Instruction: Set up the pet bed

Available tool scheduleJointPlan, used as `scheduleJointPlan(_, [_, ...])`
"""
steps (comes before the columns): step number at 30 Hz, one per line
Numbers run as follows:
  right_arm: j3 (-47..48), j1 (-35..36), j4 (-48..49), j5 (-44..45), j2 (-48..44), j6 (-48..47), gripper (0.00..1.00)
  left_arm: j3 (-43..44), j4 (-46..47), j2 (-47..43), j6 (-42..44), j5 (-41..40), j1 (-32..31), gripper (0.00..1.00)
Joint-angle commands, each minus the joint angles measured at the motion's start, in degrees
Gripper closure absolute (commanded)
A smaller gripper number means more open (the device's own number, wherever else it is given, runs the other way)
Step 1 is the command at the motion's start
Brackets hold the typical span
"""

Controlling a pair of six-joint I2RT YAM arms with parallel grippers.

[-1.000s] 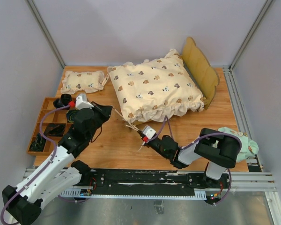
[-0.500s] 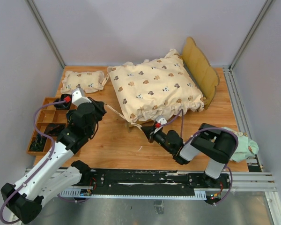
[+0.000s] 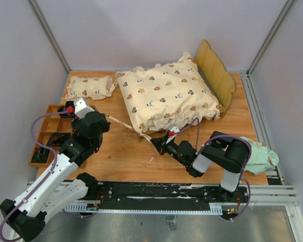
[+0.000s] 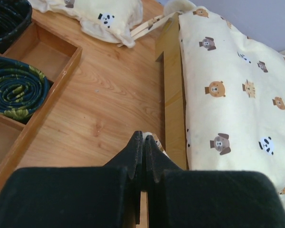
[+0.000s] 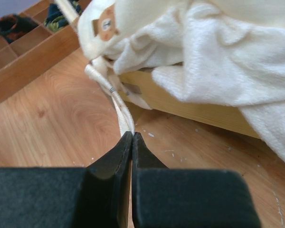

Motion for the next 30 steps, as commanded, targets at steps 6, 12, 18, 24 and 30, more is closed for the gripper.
scheduleJointPlan(6, [-2.22,0.01,-10.87,-29.32,-8.68,-33.05,0.62,-8.42,1.58,-6.5,-5.12,7.17,0.81,0.73])
scheduleJointPlan(12, [1.72,3.39,-33.07,-21.42,-22.12,-36.06,0.56,-8.41,1.71,-4.16,-2.54,11.14,0.85,0.35])
scheduleJointPlan(18, [12.73,3.39,-49.55,2.27,-26.63,-2.64,0.61,-6.23,8.58,-3.05,2.24,23.87,0.85,0.32])
scheduleJointPlan(24, [25.59,3.39,-70.02,10.62,-22.43,6.84,0.66,-2.48,12.12,2.23,-0.29,33.85,1.18,0.34])
scheduleJointPlan(30, [28.12,3.55,-71.69,12.56,-20.66,9.83,0.7,-0.27,16.49,8.03,-2.09,40.98,3.78,0.33])
